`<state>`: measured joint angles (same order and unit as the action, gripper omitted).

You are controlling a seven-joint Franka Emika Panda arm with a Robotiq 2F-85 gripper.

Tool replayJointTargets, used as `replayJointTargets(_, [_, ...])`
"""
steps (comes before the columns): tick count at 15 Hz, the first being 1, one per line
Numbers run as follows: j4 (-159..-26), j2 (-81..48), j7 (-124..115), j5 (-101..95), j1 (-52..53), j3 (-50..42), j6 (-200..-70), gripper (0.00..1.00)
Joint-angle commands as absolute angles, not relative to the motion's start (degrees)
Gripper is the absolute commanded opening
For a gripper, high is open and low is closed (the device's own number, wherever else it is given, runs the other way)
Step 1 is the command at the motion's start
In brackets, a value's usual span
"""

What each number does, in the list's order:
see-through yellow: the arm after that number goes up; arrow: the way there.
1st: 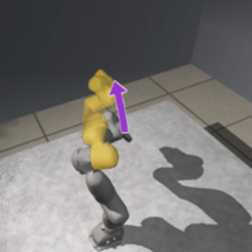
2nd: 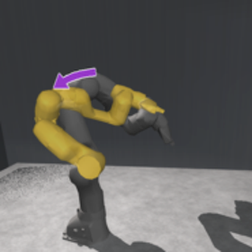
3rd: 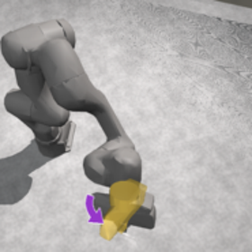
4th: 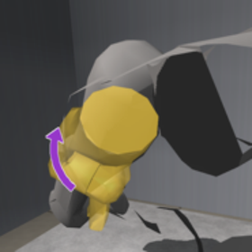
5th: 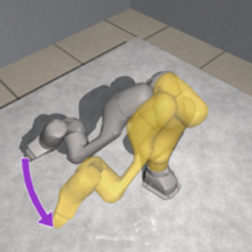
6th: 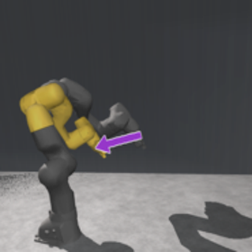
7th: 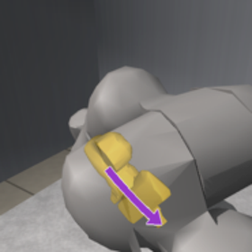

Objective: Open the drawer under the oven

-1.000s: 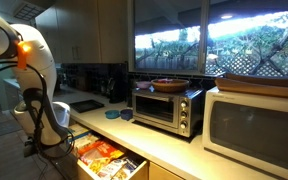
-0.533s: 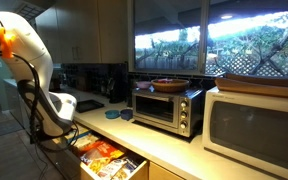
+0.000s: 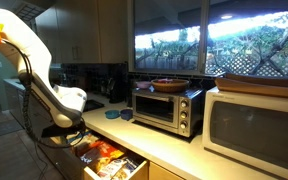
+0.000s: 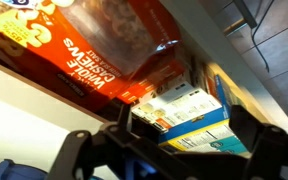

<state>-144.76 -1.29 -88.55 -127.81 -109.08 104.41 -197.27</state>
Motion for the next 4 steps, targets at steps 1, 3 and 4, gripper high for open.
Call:
replayJointTargets(1, [-144.7,-1.3,-88.6,-127.8,-108.9,104.4,-197.3,1.0])
replayJointTargets(3, [-144.7,-1.7,-88.5,-127.8,-108.7,104.4,-197.3,1.0])
replayJointTargets(4, [-144.7,-1.9,-88.5,-127.8,-108.7,104.4,-197.3,1.0])
